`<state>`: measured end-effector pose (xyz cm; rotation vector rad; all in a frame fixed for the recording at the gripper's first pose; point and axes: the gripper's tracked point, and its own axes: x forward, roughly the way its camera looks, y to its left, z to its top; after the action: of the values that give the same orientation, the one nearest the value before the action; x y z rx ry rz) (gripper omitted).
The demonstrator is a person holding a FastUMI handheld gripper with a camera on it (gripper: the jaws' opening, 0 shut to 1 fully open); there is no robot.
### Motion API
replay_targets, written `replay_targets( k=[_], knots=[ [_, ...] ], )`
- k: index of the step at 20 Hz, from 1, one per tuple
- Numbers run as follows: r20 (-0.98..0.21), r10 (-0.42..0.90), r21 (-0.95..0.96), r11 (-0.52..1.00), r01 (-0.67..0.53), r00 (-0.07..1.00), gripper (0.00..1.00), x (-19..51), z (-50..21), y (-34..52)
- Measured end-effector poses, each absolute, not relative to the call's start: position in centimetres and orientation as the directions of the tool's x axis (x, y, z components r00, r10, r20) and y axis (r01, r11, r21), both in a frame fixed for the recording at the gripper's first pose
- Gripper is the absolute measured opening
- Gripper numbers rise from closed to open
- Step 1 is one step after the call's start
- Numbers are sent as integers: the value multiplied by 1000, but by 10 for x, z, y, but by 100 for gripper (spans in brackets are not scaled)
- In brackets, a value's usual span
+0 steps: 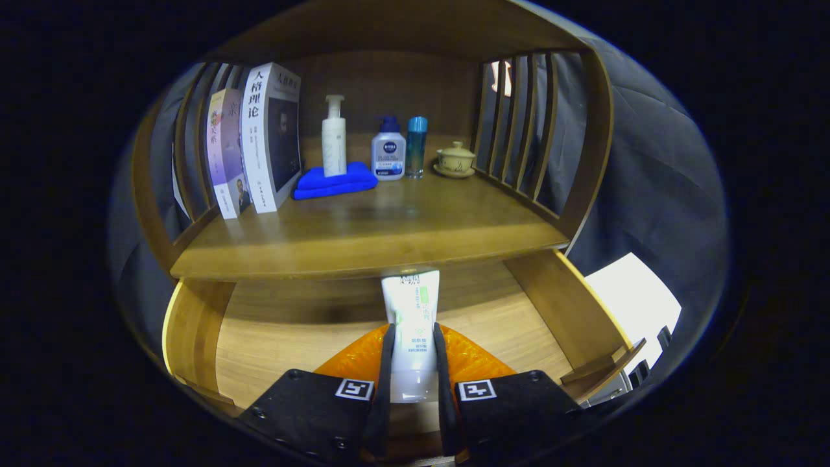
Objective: Pull open the drawer, take out the items inside it, and place them on the countertop above the cabinet.
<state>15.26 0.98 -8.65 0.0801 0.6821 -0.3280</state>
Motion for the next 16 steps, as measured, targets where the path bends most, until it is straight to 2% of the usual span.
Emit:
replay_targets(
  k=[5, 7, 12, 16],
  knots=[
    [-608, -279, -22, 942, 336, 743, 33, 138, -68, 7],
    [-595, -286, -45, 945, 324, 751, 16, 136, -63, 5],
    [-622, -282, -49, 945, 324, 731, 16, 132, -71, 4],
    [-583, -306, -35, 935, 353, 752, 16, 126, -50, -5]
  ],
)
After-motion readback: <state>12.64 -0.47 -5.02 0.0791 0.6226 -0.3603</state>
